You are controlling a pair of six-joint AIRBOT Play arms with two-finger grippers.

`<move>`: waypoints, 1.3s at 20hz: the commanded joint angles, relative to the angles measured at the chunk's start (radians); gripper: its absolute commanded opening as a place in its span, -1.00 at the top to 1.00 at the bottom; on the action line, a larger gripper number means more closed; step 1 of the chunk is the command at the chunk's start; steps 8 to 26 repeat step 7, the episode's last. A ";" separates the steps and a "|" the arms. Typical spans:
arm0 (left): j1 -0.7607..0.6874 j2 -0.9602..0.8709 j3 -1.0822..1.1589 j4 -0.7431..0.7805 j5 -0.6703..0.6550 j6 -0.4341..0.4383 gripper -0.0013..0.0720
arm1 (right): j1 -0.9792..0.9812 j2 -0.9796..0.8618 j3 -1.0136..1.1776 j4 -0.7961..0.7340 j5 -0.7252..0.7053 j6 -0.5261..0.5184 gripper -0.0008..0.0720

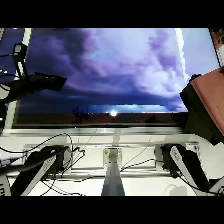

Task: Fold the clothes and pants, and hang the long-sleeved shirts on hangers.

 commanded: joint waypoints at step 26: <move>0.001 0.000 0.000 0.000 0.000 0.000 -0.93 | 0.290 -0.043 0.000 -0.141 -0.045 -0.153 0.92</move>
